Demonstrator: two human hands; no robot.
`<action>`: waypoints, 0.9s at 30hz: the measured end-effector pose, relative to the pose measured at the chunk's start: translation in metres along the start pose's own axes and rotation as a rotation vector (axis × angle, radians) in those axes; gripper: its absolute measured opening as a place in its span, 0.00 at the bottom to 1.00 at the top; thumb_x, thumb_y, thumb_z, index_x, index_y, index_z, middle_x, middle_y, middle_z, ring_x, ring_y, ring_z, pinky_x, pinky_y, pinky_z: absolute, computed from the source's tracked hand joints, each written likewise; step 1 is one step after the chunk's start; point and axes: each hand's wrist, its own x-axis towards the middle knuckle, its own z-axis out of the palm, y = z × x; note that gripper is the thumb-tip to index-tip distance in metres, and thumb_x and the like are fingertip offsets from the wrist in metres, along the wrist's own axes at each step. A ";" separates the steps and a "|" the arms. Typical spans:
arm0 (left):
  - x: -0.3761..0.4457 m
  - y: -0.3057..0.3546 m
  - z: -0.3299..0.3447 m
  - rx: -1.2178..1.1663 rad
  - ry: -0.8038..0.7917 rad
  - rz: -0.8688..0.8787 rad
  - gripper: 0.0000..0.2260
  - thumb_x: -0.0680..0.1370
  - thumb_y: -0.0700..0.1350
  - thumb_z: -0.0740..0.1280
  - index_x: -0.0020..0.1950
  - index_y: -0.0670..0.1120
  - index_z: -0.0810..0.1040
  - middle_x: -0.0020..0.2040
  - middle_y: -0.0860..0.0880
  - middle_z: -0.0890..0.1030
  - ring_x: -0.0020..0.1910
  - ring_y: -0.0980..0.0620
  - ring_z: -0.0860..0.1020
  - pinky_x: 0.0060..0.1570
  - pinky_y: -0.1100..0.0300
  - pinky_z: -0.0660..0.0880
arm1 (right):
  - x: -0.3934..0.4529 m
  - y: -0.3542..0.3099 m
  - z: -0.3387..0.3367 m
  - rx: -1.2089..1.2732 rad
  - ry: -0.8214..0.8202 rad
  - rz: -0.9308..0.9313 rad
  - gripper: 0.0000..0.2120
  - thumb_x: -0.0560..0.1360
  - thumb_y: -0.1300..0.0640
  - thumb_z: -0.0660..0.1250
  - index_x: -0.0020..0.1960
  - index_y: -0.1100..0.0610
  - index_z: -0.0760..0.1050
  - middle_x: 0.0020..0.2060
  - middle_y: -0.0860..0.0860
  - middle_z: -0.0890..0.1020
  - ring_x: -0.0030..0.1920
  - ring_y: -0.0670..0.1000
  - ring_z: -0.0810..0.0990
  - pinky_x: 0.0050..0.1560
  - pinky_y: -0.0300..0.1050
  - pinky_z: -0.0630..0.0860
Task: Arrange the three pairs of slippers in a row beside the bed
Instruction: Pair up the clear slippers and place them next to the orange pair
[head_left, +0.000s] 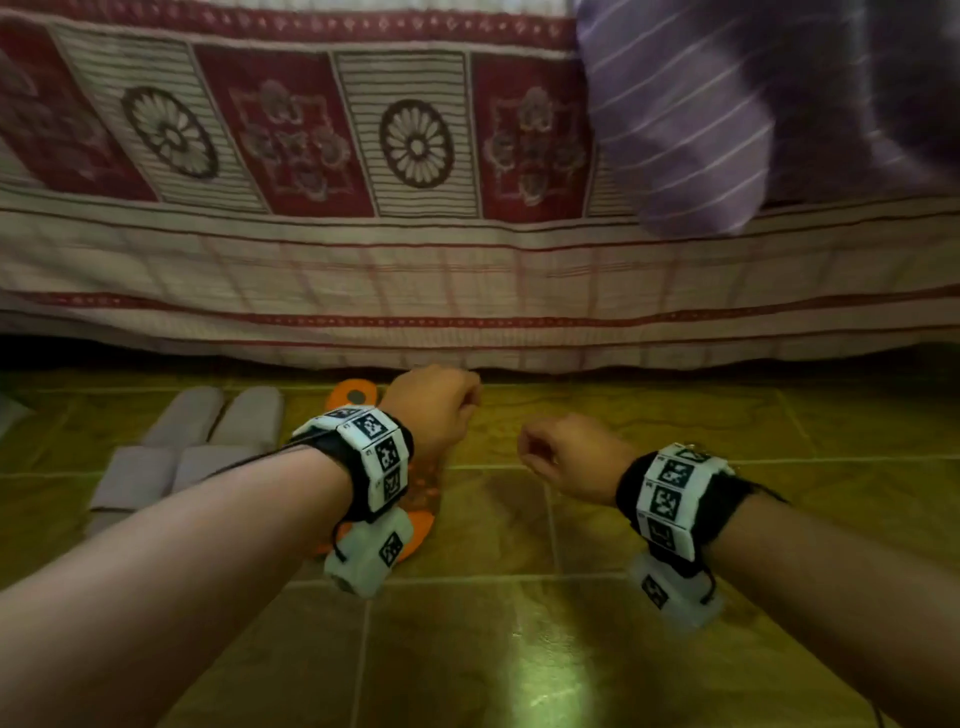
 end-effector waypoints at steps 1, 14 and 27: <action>0.007 0.023 0.003 0.032 0.001 0.034 0.07 0.75 0.46 0.61 0.46 0.47 0.77 0.44 0.46 0.82 0.42 0.43 0.78 0.37 0.53 0.75 | -0.018 0.013 -0.006 -0.028 -0.029 0.029 0.05 0.76 0.56 0.63 0.49 0.54 0.76 0.44 0.51 0.82 0.40 0.49 0.74 0.39 0.40 0.67; 0.073 0.223 0.072 0.249 -0.274 0.253 0.10 0.76 0.44 0.60 0.52 0.44 0.78 0.52 0.44 0.81 0.50 0.44 0.79 0.42 0.54 0.75 | -0.191 0.162 -0.037 0.044 0.032 0.563 0.07 0.76 0.57 0.63 0.52 0.56 0.77 0.46 0.53 0.82 0.44 0.52 0.77 0.43 0.43 0.72; 0.105 0.276 0.164 0.155 -0.484 0.257 0.20 0.75 0.45 0.64 0.67 0.46 0.68 0.63 0.42 0.75 0.59 0.43 0.74 0.58 0.48 0.75 | -0.264 0.223 -0.004 -0.152 -0.312 0.944 0.21 0.78 0.53 0.59 0.71 0.56 0.64 0.67 0.56 0.68 0.62 0.59 0.75 0.57 0.51 0.73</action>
